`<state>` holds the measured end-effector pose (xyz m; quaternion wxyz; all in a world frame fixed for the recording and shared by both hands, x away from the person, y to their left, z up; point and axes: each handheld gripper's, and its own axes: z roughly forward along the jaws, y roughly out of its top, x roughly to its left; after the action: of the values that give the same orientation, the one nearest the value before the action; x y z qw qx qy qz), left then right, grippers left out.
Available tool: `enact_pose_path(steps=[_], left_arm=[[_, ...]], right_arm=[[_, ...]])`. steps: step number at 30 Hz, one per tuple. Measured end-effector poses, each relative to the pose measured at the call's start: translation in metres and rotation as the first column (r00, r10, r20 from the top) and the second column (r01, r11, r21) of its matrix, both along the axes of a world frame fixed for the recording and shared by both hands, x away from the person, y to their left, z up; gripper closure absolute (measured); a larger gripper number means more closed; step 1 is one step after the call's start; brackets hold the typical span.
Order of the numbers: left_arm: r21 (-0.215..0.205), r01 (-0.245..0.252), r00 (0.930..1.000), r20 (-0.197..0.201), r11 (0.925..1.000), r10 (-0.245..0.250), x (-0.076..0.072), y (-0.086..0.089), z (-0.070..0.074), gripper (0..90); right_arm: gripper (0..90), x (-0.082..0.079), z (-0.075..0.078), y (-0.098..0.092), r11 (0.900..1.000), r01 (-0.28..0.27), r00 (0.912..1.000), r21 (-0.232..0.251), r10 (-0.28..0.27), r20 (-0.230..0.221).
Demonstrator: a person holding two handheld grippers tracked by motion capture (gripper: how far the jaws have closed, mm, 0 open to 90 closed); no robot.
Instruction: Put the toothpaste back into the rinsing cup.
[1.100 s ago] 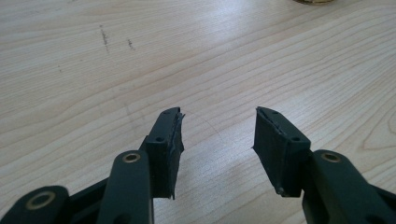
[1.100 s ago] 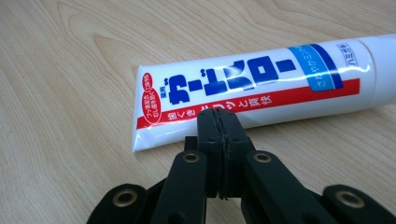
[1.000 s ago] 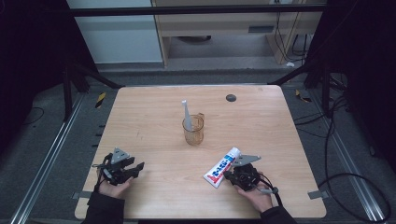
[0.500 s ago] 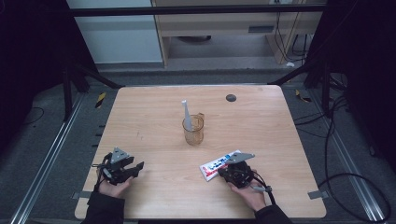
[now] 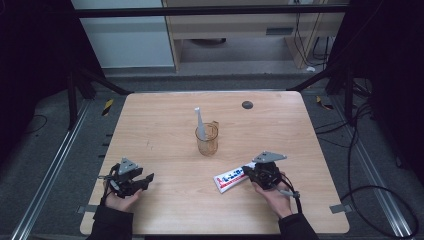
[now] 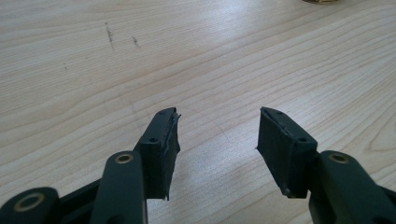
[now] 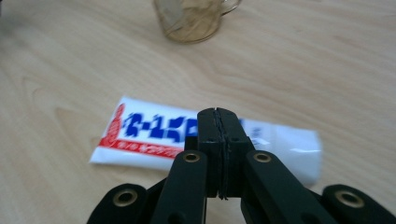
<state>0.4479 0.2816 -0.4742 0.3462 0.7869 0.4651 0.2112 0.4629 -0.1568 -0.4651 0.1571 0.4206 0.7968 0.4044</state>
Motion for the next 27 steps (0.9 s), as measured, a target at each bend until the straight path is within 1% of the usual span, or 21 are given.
enact_pose_path(steps=[1, 4, 6, 7, 8, 9, 11, 12, 16, 20, 23, 27], left_arm=[[0.000, -0.001, 1.0000, 0.002, 1.0000, 0.001, 0.000, 0.000, 0.000, 46.8], [0.001, 0.000, 1.0000, 0.002, 1.0000, 0.000, 0.000, 0.000, 0.000, 46.7], [0.006, 0.004, 1.0000, 0.003, 1.0000, -0.004, 0.000, -0.001, 0.000, 46.5], [0.006, 0.004, 1.0000, 0.003, 1.0000, -0.004, 0.000, -0.001, 0.000, 46.5], [0.005, 0.004, 1.0000, 0.004, 1.0000, -0.004, 0.001, -0.001, 0.000, 46.5], [0.006, 0.004, 1.0000, 0.003, 1.0000, -0.004, 0.001, -0.001, 0.000, 46.5], [0.007, 0.005, 1.0000, 0.004, 1.0000, -0.005, 0.001, -0.001, -0.001, 46.5], [0.007, 0.005, 1.0000, 0.003, 1.0000, -0.005, 0.001, -0.001, -0.001, 46.5], [0.010, 0.006, 1.0000, 0.004, 0.9999, -0.006, 0.001, -0.001, -0.001, 46.5], [0.010, 0.006, 1.0000, 0.003, 0.9999, -0.006, 0.001, -0.001, 0.000, 46.5], [0.011, 0.006, 1.0000, 0.004, 0.9999, -0.006, 0.001, -0.001, 0.000, 46.5], [0.013, 0.005, 1.0000, 0.005, 0.9999, -0.005, 0.001, -0.001, 0.000, 46.5]], right_arm=[[89.2, 0.006, 0.001, -0.006, 1.000, 0.029, 0.9996, 0.000, -0.029, 0.007], [89.3, 0.015, 0.002, -0.012, 0.998, 0.067, 0.9977, 0.002, -0.067, 0.009], [89.3, 0.022, 0.001, -0.014, 0.997, 0.080, 0.9967, -0.006, -0.080, 0.011], [89.3, 0.022, 0.001, -0.014, 0.997, 0.080, 0.9967, -0.006, -0.080, 0.011], [89.3, 0.025, 0.000, -0.015, 0.996, 0.092, 0.9958, -0.005, -0.092, 0.009], [89.3, 0.032, -0.004, -0.017, 0.994, 0.103, 0.9946, -0.021, -0.103, -0.002], [89.4, 0.035, -0.007, -0.018, 0.994, 0.107, 0.9942, -0.028, -0.107, -0.007], [89.3, 0.039, -0.009, -0.018, 0.993, 0.109, 0.9938, -0.040, -0.110, -0.016], [89.6, 0.039, -0.010, -0.014, 0.993, 0.103, 0.9945, -0.063, -0.104, -0.008], [89.7, 0.038, -0.009, -0.016, 0.993, 0.092, 0.9955, -0.075, -0.094, -0.016], [89.8, 0.035, -0.008, -0.019, 0.994, 0.090, 0.9952, -0.067, -0.092, -0.033], [89.8, 0.031, -0.008, -0.024, 0.994, 0.086, 0.9955, -0.067, -0.089, -0.034]])
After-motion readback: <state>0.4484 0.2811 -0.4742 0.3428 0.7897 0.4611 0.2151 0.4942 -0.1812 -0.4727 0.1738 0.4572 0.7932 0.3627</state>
